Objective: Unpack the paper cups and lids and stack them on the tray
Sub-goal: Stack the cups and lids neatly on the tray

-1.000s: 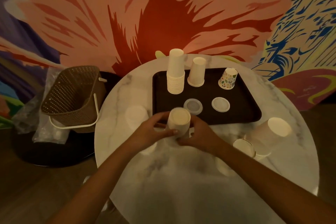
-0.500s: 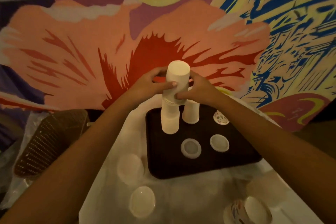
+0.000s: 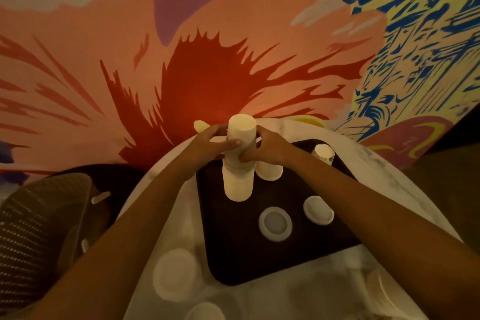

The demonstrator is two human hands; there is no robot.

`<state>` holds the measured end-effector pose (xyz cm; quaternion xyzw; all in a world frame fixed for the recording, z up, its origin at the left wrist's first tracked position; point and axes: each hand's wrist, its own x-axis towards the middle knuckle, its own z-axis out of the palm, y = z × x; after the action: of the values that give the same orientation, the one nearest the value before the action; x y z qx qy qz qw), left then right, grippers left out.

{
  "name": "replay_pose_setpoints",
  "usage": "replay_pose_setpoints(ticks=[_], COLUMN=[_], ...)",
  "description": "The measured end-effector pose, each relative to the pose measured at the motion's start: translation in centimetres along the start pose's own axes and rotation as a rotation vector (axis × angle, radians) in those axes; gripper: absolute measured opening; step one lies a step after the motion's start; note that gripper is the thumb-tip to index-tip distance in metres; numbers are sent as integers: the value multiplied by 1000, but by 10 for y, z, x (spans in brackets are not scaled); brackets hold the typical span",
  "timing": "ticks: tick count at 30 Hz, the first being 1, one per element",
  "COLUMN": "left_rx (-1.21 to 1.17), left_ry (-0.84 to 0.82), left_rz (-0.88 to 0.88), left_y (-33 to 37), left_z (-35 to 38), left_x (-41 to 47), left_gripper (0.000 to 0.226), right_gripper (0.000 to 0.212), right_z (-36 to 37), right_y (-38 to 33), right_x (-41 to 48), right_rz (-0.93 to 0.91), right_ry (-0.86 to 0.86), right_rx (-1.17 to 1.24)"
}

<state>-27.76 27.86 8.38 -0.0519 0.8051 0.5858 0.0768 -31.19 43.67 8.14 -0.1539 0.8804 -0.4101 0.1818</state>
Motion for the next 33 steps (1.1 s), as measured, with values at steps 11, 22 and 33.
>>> replay_pose_setpoints(ticks=[11, 22, 33], left_rx=[-12, 11, -76], left_ry=[89, 168, 62], left_rz=[-75, 17, -57], left_y=[-21, 13, -15], left_z=[12, 74, 186], left_x=[-24, -123, -229], left_gripper=[69, 55, 42], right_gripper=[76, 53, 44], right_z=[3, -63, -79], right_y=[5, 37, 102], right_x=[-23, -152, -273], right_rz=[29, -115, -151], right_ry=[65, 84, -122], right_rx=[-77, -68, 45])
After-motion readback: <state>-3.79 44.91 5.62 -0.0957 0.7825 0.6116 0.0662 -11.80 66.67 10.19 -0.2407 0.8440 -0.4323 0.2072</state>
